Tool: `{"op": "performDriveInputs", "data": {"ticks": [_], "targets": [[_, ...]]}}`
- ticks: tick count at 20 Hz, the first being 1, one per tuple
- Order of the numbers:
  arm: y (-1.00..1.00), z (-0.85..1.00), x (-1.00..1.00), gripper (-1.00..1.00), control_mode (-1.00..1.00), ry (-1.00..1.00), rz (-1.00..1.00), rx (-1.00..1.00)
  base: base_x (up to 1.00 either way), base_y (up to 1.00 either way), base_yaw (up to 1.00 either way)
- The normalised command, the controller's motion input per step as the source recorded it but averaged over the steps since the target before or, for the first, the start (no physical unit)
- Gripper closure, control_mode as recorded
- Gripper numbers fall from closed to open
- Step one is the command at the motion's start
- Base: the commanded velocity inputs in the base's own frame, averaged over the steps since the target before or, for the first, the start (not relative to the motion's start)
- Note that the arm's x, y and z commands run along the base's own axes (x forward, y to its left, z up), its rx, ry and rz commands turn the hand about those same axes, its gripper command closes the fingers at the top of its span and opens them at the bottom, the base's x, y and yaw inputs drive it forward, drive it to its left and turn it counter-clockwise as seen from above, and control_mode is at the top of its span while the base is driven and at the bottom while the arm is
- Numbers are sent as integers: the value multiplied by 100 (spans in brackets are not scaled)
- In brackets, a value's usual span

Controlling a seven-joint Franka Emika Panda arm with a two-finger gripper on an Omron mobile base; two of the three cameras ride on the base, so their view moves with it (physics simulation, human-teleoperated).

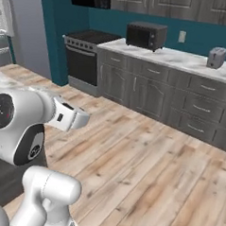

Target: Take the cheese, steak, and tomato from the fridge and place them on the plate on the dining counter to create an appetizer plate.

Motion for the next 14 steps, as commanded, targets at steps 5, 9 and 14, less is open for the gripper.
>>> {"op": "performDriveInputs", "data": {"ticks": [5, 9, 14], "targets": [[0, 0, 0, -100, 100, 0, 0, 0, 90, -85, 40], [0, 0, 0, -100, 100, 0, 0, 0, 80, -100, 23], [0, 0, 0, -100, 100, 0, 0, 0, 99, -89, 25]]}}
